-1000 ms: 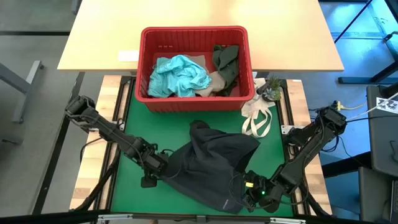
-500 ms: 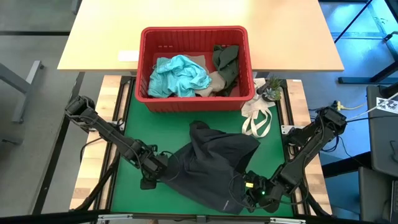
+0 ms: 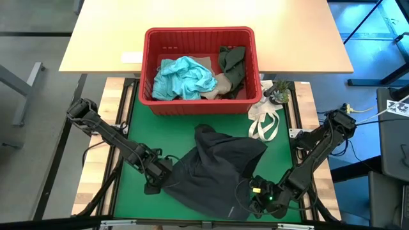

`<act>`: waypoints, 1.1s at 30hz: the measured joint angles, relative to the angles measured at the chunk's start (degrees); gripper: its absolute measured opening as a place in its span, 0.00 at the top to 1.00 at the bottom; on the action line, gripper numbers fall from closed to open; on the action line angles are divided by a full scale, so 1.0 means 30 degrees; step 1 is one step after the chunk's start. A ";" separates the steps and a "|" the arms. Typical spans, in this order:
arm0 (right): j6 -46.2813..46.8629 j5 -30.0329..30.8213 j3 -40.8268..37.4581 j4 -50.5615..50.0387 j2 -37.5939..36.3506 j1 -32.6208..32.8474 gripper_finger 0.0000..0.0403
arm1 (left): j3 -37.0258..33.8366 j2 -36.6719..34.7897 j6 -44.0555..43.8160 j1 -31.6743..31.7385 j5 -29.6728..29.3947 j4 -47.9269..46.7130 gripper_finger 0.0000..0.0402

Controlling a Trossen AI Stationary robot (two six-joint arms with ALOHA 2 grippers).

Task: Fold Laundry from Bin
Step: Fold the black shorts from the red laundry bin

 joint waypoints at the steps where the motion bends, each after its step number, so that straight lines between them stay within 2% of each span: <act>1: -0.0007 -0.0007 0.0000 -0.0034 0.0000 0.0000 0.67 | 0.0000 0.0000 0.0410 0.0000 -0.0318 0.0067 0.51; 6: -0.0924 -0.0613 0.0002 -0.0053 0.0000 0.0000 0.57 | 0.0000 0.0003 0.2199 0.0100 -0.3220 0.0822 0.51; 11: -0.1474 0.0208 0.0000 -0.0280 -0.0731 0.0000 0.55 | 0.0000 0.0007 0.3979 0.0902 -0.5128 0.2463 0.53; 17: -0.2705 0.3899 0.0007 -0.2838 -0.2421 0.0005 0.55 | 0.0000 0.0007 0.6471 0.2265 -0.6413 0.3650 0.54; 21: -0.3256 0.5602 0.0007 -0.5652 -0.3175 0.0000 0.55 | 0.0000 0.0015 0.8191 0.3330 -0.6853 0.3653 0.54; 26: -0.3286 0.5716 0.0007 -0.8704 -0.3198 0.0000 0.55 | 0.0015 0.0486 0.9611 0.4917 -0.6892 0.3846 0.55; 33: -0.2880 0.5562 0.0007 -1.1900 -0.3140 -0.0002 0.55 | 0.0022 0.2598 1.1481 0.6921 -0.6826 0.4905 0.55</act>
